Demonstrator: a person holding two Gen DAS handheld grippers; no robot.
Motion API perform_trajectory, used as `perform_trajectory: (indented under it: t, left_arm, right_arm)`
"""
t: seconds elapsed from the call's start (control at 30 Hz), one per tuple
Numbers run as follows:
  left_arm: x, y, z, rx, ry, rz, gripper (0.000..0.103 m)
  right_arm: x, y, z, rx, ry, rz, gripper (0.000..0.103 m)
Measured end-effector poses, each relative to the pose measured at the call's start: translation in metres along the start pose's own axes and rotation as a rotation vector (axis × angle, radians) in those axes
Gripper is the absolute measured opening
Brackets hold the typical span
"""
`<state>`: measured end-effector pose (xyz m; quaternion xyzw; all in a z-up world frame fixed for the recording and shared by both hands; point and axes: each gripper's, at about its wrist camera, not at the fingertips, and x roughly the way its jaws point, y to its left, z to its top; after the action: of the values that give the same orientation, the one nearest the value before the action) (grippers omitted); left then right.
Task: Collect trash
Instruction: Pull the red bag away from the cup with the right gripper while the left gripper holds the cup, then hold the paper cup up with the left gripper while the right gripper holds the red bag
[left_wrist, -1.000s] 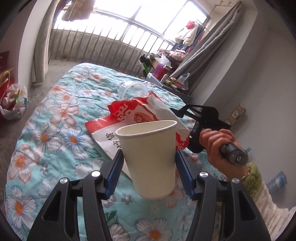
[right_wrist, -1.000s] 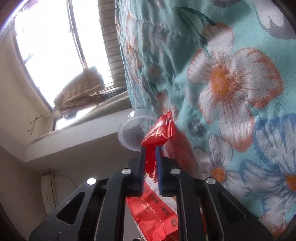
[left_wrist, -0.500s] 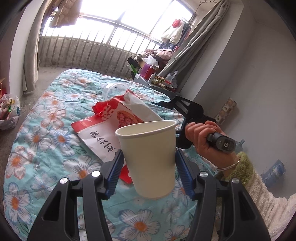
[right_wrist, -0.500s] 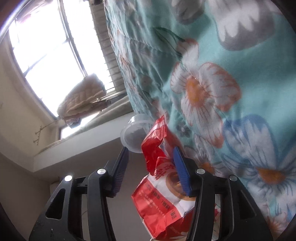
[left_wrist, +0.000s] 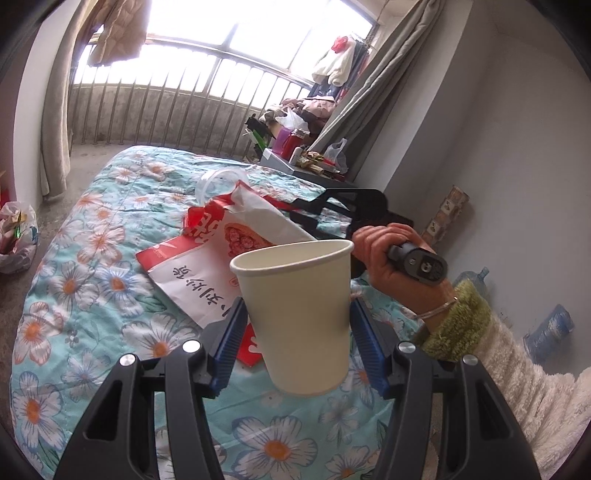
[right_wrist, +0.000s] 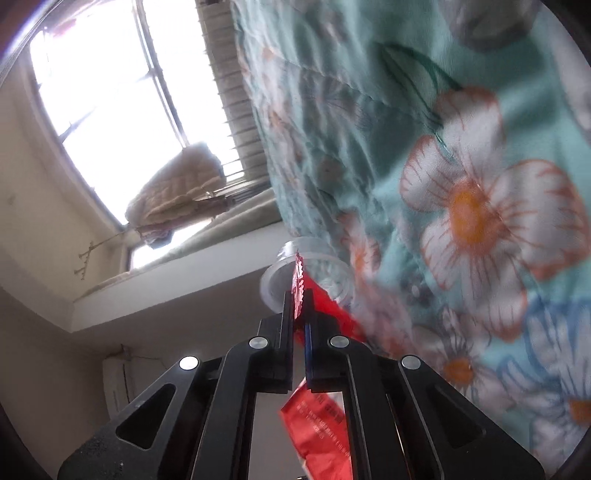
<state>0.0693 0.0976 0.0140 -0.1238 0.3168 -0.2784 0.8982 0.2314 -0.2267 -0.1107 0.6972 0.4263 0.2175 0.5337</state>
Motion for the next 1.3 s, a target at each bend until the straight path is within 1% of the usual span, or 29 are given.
perform_trajectory:
  t: [0.13, 0.2, 0.3, 0.33, 0.4, 0.57, 0.67, 0.83, 1.07, 1.3]
  left_arm:
    - [0.002, -0.008, 0.004, 0.023, 0.0, -0.033, 0.056]
    - [0.004, -0.012, 0.005, 0.032, 0.001, -0.046, 0.056]
    - [0.01, -0.019, 0.007, 0.043, 0.006, -0.077, 0.056]
    - [0.014, -0.022, 0.008, 0.044, 0.012, -0.086, 0.056]
    - [0.023, -0.026, 0.008, 0.045, 0.03, -0.107, 0.056]
    - [0.045, -0.042, 0.008, 0.072, 0.081, -0.123, 0.056]
    - [0.053, -0.053, 0.008, 0.099, 0.099, -0.124, 0.056]
    - [0.065, -0.065, 0.008, 0.119, 0.125, -0.108, 0.056]
    - [0.071, -0.077, 0.009, 0.145, 0.135, -0.095, 0.056]
    - [0.078, -0.086, 0.009, 0.17, 0.137, -0.101, 0.056]
  right_arm:
    - [-0.056, 0.017, -0.017, -0.077, -0.044, 0.105, 0.003]
    - [-0.091, 0.026, -0.029, -0.129, -0.083, 0.137, 0.003]
    - [-0.141, 0.03, -0.046, -0.207, -0.162, 0.16, 0.003]
    - [-0.163, 0.025, -0.052, -0.224, -0.189, 0.165, 0.003]
    - [-0.194, 0.016, -0.066, -0.241, -0.234, 0.181, 0.003]
    - [-0.23, -0.015, -0.082, -0.221, -0.305, 0.177, 0.003]
    - [-0.241, -0.032, -0.086, -0.205, -0.325, 0.184, 0.003]
    - [-0.243, -0.046, -0.084, -0.184, -0.315, 0.185, 0.003]
    - [-0.24, -0.035, -0.084, -0.207, -0.303, 0.211, 0.003]
    - [-0.241, -0.032, -0.084, -0.214, -0.3, 0.235, 0.003]
